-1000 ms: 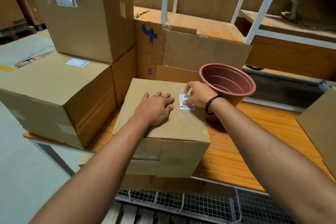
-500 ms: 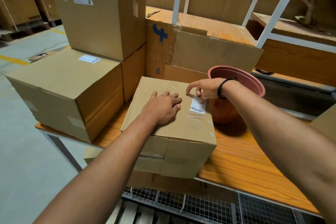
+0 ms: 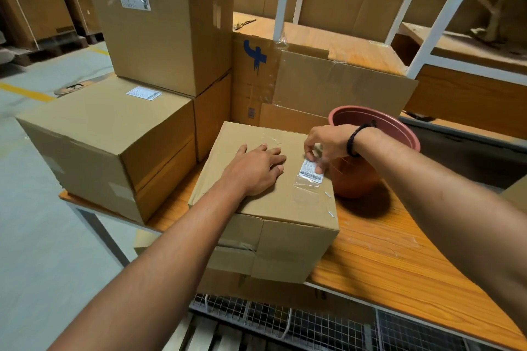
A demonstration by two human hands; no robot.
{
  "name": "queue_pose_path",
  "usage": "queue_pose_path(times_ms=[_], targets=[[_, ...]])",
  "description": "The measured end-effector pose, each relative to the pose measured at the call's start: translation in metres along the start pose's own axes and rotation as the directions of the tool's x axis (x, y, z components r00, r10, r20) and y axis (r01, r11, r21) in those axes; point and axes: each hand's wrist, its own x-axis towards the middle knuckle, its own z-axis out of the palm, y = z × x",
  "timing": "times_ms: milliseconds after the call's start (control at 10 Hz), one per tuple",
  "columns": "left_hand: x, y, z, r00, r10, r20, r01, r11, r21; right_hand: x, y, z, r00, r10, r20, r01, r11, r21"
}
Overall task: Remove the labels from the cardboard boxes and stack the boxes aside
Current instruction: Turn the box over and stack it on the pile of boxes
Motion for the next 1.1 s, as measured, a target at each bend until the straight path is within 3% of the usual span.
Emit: queue_pose_path(times_ms=[200,600,800,1100], targets=[[0.001,0.000,-0.001,1.000,-0.004,0.008,0.004,1.000,0.005,-0.005,0.001,0.004,0.998,-0.048,-0.035,0.048,0.999,0.012],[0.001,0.000,0.000,1.000,-0.016,0.008,0.016,1.000,0.016,-0.016,0.000,-0.007,0.998,0.034,0.055,-0.039,0.995,0.094],[0.002,0.001,-0.002,0.999,-0.011,0.032,0.010,0.999,0.046,-0.034,0.013,-0.015,0.997,-0.017,-0.080,0.043,0.941,0.335],[0.001,0.000,-0.002,0.999,0.005,0.043,-0.007,0.999,0.049,-0.067,0.031,-0.015,0.973,0.040,-0.225,0.136,0.690,0.711]])
